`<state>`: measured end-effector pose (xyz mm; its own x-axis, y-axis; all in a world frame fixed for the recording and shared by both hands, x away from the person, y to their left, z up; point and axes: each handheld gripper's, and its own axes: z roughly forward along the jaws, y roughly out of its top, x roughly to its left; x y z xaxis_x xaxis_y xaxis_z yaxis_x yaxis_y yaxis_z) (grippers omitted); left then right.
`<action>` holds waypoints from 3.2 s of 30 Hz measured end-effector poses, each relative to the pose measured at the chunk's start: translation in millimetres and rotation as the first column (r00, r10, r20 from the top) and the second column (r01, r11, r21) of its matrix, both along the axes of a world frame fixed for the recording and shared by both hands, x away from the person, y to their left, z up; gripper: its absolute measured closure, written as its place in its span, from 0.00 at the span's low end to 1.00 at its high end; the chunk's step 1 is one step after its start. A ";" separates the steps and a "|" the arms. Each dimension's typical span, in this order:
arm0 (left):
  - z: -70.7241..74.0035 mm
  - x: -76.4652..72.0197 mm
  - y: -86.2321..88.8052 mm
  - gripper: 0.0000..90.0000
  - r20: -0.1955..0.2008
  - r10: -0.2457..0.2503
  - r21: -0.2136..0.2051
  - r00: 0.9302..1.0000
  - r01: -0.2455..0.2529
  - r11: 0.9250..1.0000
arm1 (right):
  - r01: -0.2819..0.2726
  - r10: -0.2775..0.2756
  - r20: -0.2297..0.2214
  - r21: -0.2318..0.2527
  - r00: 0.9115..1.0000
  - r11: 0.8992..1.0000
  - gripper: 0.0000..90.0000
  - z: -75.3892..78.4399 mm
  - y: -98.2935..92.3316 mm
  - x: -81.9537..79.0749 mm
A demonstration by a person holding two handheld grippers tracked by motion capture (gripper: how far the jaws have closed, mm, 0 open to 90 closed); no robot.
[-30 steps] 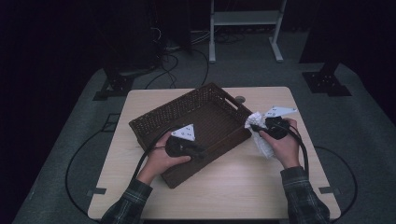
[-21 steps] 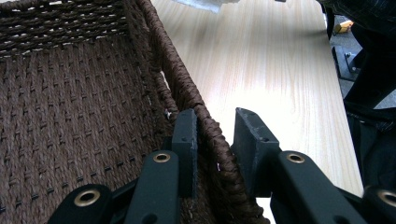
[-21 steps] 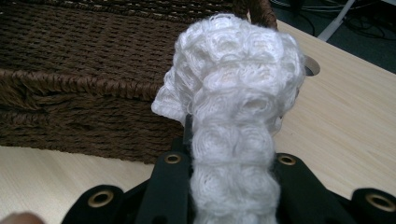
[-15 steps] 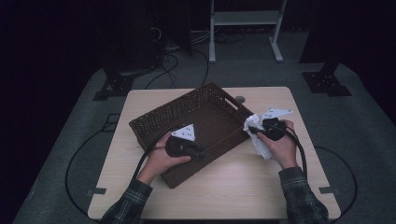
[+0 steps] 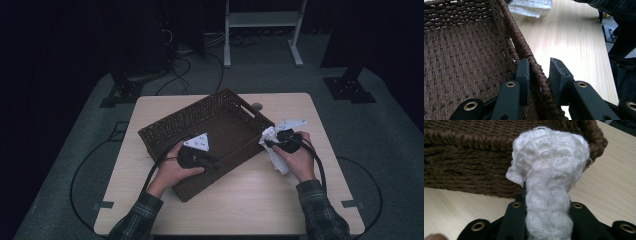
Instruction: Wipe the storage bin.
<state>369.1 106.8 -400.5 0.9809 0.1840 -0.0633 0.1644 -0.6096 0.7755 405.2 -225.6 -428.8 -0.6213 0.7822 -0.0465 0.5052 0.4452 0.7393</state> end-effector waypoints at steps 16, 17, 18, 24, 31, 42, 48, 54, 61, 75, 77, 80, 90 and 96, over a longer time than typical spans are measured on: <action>0.0 0.0 0.0 0.77 0.003 -0.001 0.000 1.000 0.001 1.000 | 0.005 -0.007 -0.060 -0.039 0.998 0.999 0.84 -22.6 2.9 6.1; -0.1 -0.1 -0.1 0.77 0.002 -0.001 0.000 1.000 0.001 1.000 | 0.003 -0.005 -0.063 -0.039 0.998 0.999 0.84 -24.4 3.0 6.8; -0.1 -0.1 0.0 0.77 0.002 -0.001 0.000 1.000 0.001 1.000 | 0.002 -0.005 -0.070 -0.043 0.998 0.999 0.84 -26.0 3.2 7.3; -0.1 -0.1 -0.1 0.77 0.002 -0.001 0.000 1.000 0.001 1.000 | 0.001 -0.006 -0.100 -0.052 0.995 0.999 0.84 -36.7 4.5 10.0; -0.1 -0.2 -0.2 0.77 0.002 0.000 0.000 1.000 0.000 1.000 | 0.000 -0.006 -0.118 -0.052 0.993 0.999 0.84 -45.5 4.3 11.8; 0.0 0.0 0.2 0.77 0.003 -0.001 0.000 1.000 0.001 1.000 | -0.011 0.006 -0.102 -0.050 0.995 0.999 0.84 -38.8 7.2 6.5; 0.0 0.0 0.3 0.77 0.003 -0.001 0.000 1.000 0.001 1.000 | -0.028 0.025 -0.064 -0.032 0.998 0.999 0.84 -23.5 11.4 0.5; 0.1 0.0 0.3 0.77 0.003 -0.001 0.000 1.000 0.001 1.000 | -0.043 0.043 -0.019 -0.015 0.999 0.999 0.85 -8.7 13.8 -5.3; 0.1 0.0 0.3 0.77 0.003 -0.001 0.000 1.000 0.001 1.000 | -0.054 0.054 0.019 -0.008 0.998 0.999 0.84 4.6 14.7 -11.1; 0.0 0.0 0.2 0.77 0.002 -0.001 0.000 1.000 0.001 1.000 | -0.080 0.079 0.062 0.011 0.995 0.997 0.84 22.8 19.1 -20.8; -0.1 -0.2 -0.1 0.77 0.002 0.001 -0.001 1.000 -0.001 1.000 | -0.082 0.082 0.058 0.005 0.995 0.997 0.84 21.6 20.7 -20.5; -0.2 -0.2 -0.2 0.77 0.002 0.001 0.000 1.000 -0.001 1.000 | -0.090 0.090 0.048 -0.006 0.995 0.996 0.84 18.0 23.1 -19.4; -0.2 -0.3 -0.3 0.77 0.002 0.002 0.000 1.000 -0.002 1.000 | -0.104 0.104 0.002 -0.030 0.995 0.994 0.84 1.9 28.1 -13.6; -0.2 -0.4 -0.3 0.77 0.002 0.002 0.000 1.000 -0.002 1.000 | -0.104 0.103 -0.027 -0.046 0.994 0.993 0.84 -8.4 29.2 -10.1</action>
